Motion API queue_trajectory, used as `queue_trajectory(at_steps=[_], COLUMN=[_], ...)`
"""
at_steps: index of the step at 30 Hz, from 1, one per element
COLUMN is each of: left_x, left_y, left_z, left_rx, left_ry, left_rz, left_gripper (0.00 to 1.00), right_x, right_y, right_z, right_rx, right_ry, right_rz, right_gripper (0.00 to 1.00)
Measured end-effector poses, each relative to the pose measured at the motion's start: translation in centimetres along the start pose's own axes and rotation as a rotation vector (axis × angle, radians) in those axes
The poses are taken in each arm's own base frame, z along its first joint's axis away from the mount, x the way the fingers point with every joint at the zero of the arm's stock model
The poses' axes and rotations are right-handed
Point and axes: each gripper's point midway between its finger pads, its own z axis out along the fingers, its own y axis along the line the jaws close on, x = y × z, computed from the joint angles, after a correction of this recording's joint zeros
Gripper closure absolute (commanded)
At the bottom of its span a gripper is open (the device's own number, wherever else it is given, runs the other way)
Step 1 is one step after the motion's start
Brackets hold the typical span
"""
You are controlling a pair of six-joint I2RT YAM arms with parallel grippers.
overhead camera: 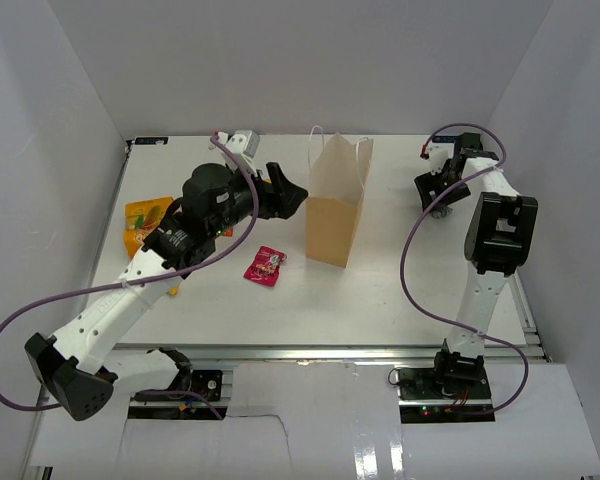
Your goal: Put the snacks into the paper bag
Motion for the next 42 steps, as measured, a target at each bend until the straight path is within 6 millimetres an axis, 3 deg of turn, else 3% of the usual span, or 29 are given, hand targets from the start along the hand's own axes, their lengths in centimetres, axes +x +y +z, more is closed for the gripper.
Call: queue_trajectory(at_steps=[9,15,19,23,27,31,36,42], left_x=[3.3,4.9,5.9,7.4,9.4,11.6,13.6,15.0], left_y=[2.6,3.7,4.2,5.1,6.2,7.4,8.4,9.1], left_z=[-1.6,-2.0,-2.4,-3.1,-4.0,-4.3,-4.5,-4.4], left_rx=[-0.092,-0.128,-0.144,-0.168,-0.201,-0.24,-0.276,-0.302], left_ry=[0.019,0.034,0.043,0.055,0.079,0.116,0.165,0.207], left_rz=[-0.081,-0.119,-0.14,-0.158,-0.183,-0.201,-0.211,-0.211], left_gripper=[0.15,0.14,0.14,0.13,0.12,0.12,0.12,0.12], right_x=[1.1,1.0,1.1,2.1,0.6,-3.8,-8.5,-14.5], right_y=[0.0,0.0,0.4,2.5,5.2,7.5,11.9,17.1], right_z=[1.7,1.6,1.0,-0.3,-4.9,-12.4,-22.1,-30.8], right_rx=[-0.02,-0.022,-0.037,-0.114,-0.186,-0.209,-0.241,-0.285], right_ry=[0.036,0.029,0.015,-0.009,-0.126,-0.355,-0.634,-0.893], right_rz=[-0.03,-0.044,-0.044,-0.035,-0.055,-0.128,-0.243,-0.361], right_gripper=[0.4,0.7,0.76,0.8,0.82,0.82,0.84,0.85])
